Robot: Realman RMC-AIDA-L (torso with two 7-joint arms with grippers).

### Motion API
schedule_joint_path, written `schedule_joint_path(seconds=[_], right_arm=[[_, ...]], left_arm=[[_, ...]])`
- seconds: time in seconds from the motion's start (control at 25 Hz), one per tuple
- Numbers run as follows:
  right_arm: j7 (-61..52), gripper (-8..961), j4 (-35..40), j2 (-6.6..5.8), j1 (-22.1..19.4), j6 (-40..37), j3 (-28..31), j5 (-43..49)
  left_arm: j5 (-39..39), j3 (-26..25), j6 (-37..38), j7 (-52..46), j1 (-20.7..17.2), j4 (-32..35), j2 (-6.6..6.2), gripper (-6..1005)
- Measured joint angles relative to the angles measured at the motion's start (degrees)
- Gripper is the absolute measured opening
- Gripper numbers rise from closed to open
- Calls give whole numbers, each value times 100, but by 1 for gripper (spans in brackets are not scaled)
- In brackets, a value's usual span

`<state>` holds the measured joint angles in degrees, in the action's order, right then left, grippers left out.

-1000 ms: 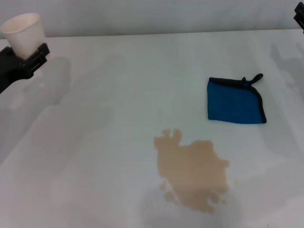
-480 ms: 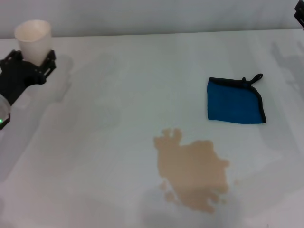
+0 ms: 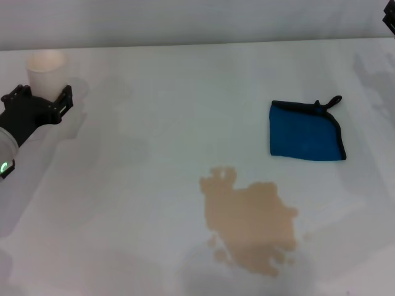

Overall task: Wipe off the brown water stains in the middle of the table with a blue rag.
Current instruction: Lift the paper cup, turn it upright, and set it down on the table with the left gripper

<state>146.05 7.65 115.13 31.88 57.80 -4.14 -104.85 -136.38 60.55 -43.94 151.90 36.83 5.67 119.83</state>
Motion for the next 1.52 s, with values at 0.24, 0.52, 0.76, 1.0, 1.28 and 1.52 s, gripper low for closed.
schedule_joint_path(seconds=[0.24, 0.52, 0.76, 1.0, 1.28, 1.52], right_arm=[[-11, 826, 0, 10, 39, -2, -15, 14], [-23, 826, -51, 18, 44, -6, -17, 39], [-32, 826, -75, 33, 39, -5, -17, 43], [-33, 826, -80, 36, 37, 7, -17, 44], [-33, 826, -80, 44, 37, 21, -16, 32], [-33, 826, -79, 44, 53, 13, -16, 19]], left_arm=[[22, 6, -5, 6, -7, -198, 17, 654], [36, 11, -9, 25, -6, -405, 43, 658], [36, 33, -41, 29, -51, -435, 49, 659], [32, 493, -73, 41, -53, -400, 50, 660], [20, 755, -77, 60, -46, -382, 50, 676], [30, 763, -70, 57, -52, -376, 47, 693]])
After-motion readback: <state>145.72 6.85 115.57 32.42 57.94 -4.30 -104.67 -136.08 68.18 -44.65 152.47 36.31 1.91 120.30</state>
